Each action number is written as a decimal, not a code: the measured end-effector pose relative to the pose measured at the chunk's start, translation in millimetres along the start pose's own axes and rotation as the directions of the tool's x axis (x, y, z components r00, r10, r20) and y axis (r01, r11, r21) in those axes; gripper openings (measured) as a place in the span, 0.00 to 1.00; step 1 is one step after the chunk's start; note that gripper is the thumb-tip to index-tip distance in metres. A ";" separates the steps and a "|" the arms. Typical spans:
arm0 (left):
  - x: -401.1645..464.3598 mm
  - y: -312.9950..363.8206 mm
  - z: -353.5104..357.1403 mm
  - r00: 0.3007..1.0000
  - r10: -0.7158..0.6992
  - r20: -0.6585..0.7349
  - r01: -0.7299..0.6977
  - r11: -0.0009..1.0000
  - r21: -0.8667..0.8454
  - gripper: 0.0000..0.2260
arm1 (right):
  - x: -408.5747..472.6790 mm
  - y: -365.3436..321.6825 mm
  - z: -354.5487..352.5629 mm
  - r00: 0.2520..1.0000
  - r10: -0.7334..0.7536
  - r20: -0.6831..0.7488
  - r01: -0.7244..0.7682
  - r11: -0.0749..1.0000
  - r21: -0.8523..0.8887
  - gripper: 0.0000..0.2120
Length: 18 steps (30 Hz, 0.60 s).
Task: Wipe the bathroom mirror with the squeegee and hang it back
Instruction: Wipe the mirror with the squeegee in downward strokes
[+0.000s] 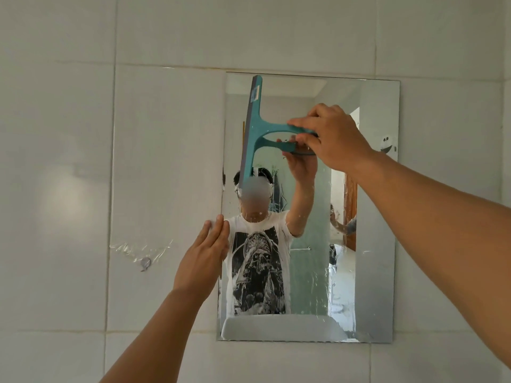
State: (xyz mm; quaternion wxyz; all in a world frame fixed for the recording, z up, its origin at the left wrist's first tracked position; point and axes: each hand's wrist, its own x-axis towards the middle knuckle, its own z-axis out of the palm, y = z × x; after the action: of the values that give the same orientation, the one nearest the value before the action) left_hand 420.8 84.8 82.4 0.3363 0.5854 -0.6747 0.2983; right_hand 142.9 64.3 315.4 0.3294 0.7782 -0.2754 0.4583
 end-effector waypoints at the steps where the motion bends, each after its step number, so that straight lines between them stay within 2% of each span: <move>1: -0.5 -1.7 0.2 1.000 0.000 -0.003 0.000 1.000 0.008 0.32 | 4.5 0.5 1.4 1.000 0.001 -0.006 -0.001 1.000 0.004 0.18; 9: 0.4 -10.1 5.8 1.000 0.001 -0.002 -0.001 0.999 0.051 0.32 | 32.7 1.1 15.5 1.000 0.002 -0.021 -0.001 1.000 0.019 0.17; 18: 1.0 -13.7 14.0 0.999 -0.002 -0.038 0.004 0.999 0.041 0.26 | 52.2 -2.0 26.4 0.999 -0.024 -0.027 0.025 0.999 0.036 0.18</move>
State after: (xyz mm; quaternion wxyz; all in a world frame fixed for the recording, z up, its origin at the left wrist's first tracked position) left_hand 432.8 71.3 75.0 0.3375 0.5874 -0.6610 0.3227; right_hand 180.7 38.8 351.9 0.3244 0.7813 -0.2531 0.4693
